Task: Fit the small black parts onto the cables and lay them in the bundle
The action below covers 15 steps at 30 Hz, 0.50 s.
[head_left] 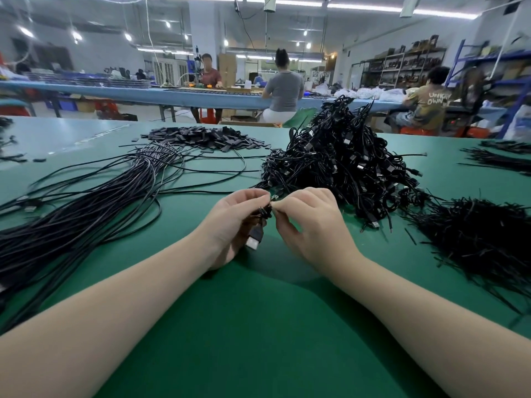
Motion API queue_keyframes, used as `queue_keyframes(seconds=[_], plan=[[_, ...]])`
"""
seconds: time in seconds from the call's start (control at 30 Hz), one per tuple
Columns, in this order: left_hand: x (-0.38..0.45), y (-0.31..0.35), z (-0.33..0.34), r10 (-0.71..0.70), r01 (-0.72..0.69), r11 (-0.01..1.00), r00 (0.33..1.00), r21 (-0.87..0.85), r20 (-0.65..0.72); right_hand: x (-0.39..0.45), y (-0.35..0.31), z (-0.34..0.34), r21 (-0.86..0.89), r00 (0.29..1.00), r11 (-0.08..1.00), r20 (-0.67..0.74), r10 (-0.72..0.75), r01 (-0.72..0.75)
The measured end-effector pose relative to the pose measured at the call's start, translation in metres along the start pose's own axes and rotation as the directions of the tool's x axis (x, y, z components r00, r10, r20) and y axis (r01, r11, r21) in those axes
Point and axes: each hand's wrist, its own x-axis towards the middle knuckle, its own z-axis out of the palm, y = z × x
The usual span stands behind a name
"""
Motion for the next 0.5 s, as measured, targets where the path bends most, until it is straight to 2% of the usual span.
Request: queue_keyframes(seconds=[0.13,0.23,0.37,0.5], plan=[[0.002,-0.004,-0.003,0.036,-0.04,0.996,0.998,0.074,0.048,-0.001,0.002,-0.004,0.116,0.976,0.97,-0.012,0.215,-0.213],[0.001,-0.008,-0.004,0.077,-0.095,0.979,0.992,0.178,0.103,0.0,0.003,-0.006,0.196,0.951,0.932,0.009,0.309,-0.305],[0.002,-0.014,-0.003,0.145,-0.161,0.959,0.986,0.235,0.081,0.002,0.001,-0.006,0.236,0.945,0.918,0.008,0.327,-0.319],[0.004,-0.017,-0.004,0.207,-0.209,0.908,0.977,0.362,0.046,0.002,0.004,-0.005,0.213,0.956,0.935,-0.012,0.292,-0.283]])
